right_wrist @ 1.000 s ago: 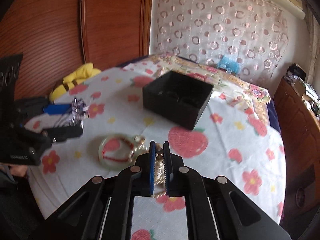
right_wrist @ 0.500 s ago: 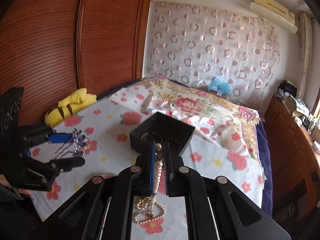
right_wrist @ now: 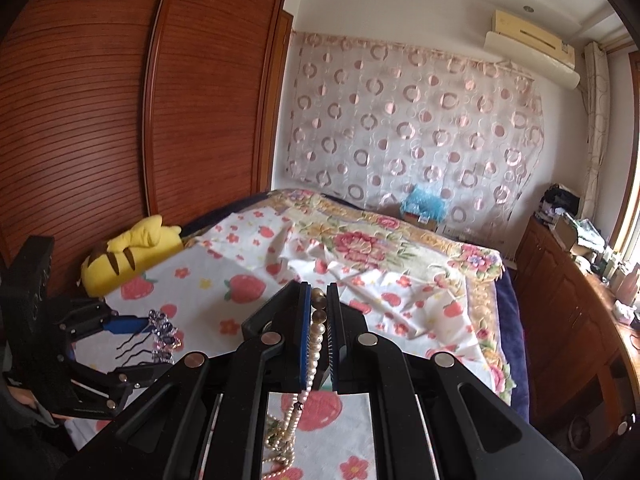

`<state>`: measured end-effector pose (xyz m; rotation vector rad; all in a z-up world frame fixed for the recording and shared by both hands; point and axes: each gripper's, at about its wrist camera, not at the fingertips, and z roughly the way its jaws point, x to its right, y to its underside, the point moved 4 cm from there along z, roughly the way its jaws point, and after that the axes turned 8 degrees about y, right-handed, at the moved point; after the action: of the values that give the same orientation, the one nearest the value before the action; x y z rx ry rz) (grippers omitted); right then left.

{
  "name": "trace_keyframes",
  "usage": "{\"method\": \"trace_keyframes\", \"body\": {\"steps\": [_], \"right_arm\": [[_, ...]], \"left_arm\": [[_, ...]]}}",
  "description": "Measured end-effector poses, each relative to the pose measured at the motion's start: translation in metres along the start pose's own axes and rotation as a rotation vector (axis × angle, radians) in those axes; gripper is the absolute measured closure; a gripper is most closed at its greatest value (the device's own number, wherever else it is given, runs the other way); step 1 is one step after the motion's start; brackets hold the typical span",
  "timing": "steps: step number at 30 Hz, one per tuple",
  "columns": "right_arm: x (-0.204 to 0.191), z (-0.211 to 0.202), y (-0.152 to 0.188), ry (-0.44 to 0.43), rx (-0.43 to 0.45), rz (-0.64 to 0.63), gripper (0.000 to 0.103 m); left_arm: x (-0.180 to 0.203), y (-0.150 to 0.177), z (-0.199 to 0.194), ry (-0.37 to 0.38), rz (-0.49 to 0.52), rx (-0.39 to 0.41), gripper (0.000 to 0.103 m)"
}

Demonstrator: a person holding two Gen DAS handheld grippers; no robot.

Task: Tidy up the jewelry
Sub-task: 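Carry the hair comb with the left tool while the right tool lifts the pearls over the box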

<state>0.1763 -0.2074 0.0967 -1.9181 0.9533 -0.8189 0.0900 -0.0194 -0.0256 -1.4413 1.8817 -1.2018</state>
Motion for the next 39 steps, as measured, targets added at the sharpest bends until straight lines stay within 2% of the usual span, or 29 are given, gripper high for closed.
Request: {"method": "trace_keyframes", "body": {"steps": [7,22,31,39], "right_arm": [[0.011,-0.001,-0.018,0.009,0.023,0.015,0.095],[0.020,-0.013,-0.056,0.044,0.082,0.002,0.095],[0.024,0.005,-0.060,0.051,0.071,0.000,0.095],[0.028,0.039,-0.061,0.008,0.069,0.014,0.095]], "left_arm": [[-0.005,-0.010,0.006,-0.006,0.001,0.009,0.050],[-0.007,-0.008,0.005,-0.005,-0.004,0.018,0.050],[-0.011,-0.025,0.024,0.001,0.017,0.011,0.050],[-0.025,-0.043,0.054,-0.003,0.014,-0.009,0.050]]}}
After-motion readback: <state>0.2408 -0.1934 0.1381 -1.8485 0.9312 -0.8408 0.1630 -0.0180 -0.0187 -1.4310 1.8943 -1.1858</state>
